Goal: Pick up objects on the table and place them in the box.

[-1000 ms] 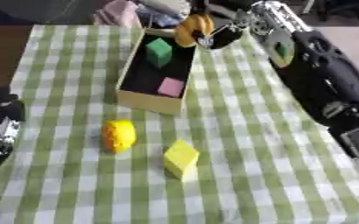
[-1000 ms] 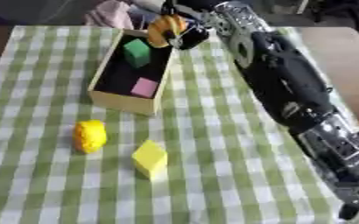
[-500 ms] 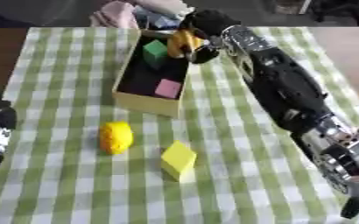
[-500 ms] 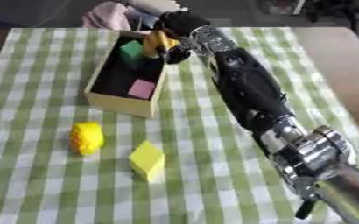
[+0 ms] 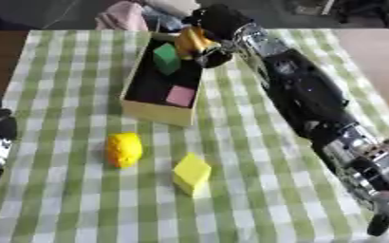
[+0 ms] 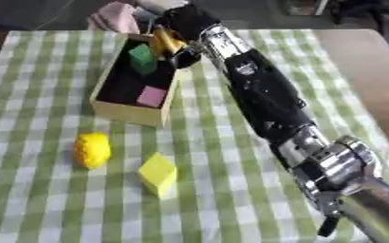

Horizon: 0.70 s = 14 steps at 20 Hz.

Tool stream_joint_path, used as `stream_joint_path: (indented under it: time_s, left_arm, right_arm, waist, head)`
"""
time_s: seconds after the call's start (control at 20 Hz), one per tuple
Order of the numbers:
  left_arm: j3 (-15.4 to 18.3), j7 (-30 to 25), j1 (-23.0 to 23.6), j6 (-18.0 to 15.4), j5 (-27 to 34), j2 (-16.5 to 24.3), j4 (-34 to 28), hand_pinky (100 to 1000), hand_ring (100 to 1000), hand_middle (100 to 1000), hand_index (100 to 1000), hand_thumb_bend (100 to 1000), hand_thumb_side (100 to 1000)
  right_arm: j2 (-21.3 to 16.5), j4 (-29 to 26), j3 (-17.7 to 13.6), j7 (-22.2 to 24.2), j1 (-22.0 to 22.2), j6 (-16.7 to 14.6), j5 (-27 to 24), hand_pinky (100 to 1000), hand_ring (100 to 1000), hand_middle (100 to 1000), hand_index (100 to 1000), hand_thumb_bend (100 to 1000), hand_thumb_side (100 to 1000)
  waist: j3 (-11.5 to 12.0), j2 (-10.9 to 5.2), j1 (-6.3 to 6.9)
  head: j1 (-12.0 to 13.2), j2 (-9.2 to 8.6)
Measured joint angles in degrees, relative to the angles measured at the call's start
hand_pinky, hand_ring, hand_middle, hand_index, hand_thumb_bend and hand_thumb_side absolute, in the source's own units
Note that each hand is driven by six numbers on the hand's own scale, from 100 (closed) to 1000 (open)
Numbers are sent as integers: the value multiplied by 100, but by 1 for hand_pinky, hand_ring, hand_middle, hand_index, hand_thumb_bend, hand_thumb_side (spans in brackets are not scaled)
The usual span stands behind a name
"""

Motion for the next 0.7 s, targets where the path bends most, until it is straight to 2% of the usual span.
stream_joint_path:
  time_s: [0.15,0.35,0.5,0.55,0.6,0.7]
  left_arm:
    - [-1,0,0,0,0,0,0,794,736,729,848,318,644]
    - [-1,0,-13,0,0,0,0,794,736,729,848,318,643]
    - [0,2,-13,0,0,1,0,794,736,729,848,318,642]
    - [1,4,-13,0,0,1,0,794,736,729,848,318,642]
    - [2,5,-13,0,0,1,0,794,736,729,848,318,642]
    - [14,13,-13,2,0,3,1,794,736,729,848,318,642]
  right_arm:
    - [-40,-111,58,121,-10,-98,7,871,850,836,994,123,519]
    - [-51,-260,180,388,-10,-296,-95,876,859,846,999,118,523]
    - [-139,-531,328,568,-10,-483,-272,881,863,844,990,136,495]
    - [-196,-668,392,637,-10,-558,-376,883,864,843,987,191,533]
    - [-265,-828,465,710,-5,-644,-499,884,866,843,986,131,490]
    - [-441,-1201,628,889,47,-814,-821,885,867,843,982,107,497]
  waist:
    - [-15,0,0]
    - [-24,0,0]
    - [-54,0,0]
    - [-72,0,0]
    - [-90,0,0]
    - [-124,-17,0]
  head:
    - [-2,0]
    - [-4,0]
    - [-2,0]
    - [2,0]
    - [12,0]
    - [36,0]
